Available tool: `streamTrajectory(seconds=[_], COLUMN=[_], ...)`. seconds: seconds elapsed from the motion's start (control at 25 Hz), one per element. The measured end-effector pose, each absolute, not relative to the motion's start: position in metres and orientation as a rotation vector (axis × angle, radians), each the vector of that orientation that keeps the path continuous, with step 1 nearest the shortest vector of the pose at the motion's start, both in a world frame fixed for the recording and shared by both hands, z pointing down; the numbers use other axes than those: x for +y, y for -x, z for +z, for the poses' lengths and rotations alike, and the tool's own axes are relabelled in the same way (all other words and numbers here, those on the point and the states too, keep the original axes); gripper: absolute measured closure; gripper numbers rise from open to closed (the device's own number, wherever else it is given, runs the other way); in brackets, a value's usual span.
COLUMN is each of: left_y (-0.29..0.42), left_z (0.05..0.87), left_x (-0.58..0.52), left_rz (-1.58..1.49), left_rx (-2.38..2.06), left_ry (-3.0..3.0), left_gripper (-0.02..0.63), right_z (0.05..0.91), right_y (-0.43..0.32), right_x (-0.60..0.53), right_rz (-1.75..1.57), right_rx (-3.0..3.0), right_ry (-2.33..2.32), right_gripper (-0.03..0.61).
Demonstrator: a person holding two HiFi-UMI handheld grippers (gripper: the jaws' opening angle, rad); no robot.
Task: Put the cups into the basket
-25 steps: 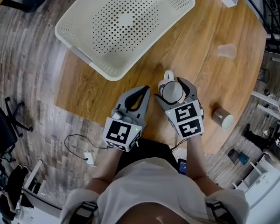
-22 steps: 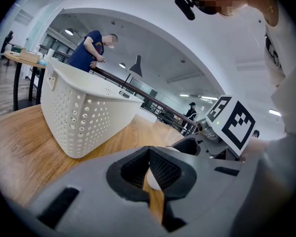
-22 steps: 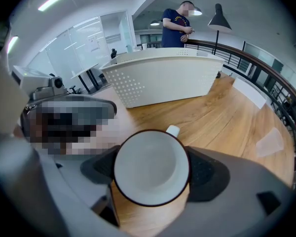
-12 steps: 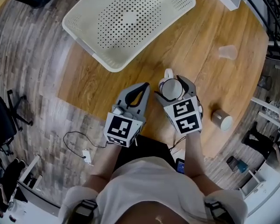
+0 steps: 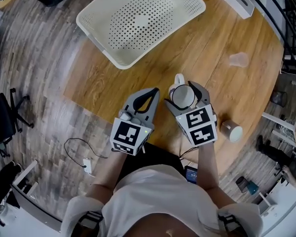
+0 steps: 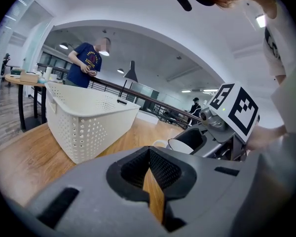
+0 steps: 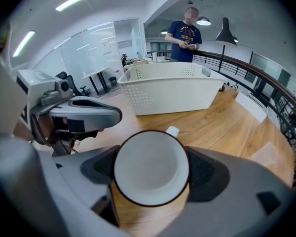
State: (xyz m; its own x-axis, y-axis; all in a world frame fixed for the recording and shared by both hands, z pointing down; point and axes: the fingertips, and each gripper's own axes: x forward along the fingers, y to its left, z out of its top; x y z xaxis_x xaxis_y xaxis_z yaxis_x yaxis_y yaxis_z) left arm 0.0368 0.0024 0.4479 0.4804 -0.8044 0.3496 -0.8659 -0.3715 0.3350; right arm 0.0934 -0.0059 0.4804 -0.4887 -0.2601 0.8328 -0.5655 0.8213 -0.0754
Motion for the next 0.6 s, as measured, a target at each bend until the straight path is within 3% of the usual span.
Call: streamTrajectory(seconds=[0.6], left_y=[0.027], left_z=[0.378], left_x=[-0.019], left_rz=[0.108], left_rx=[-1.312], left_ry=[-2.392], left_gripper=[0.607], right_z=[0.408], right_y=[-0.067], right_x=[-0.019], right_rz=[0.396], right_rx=[-2.108], right_ry=[-0.761], right_gripper=[0.181])
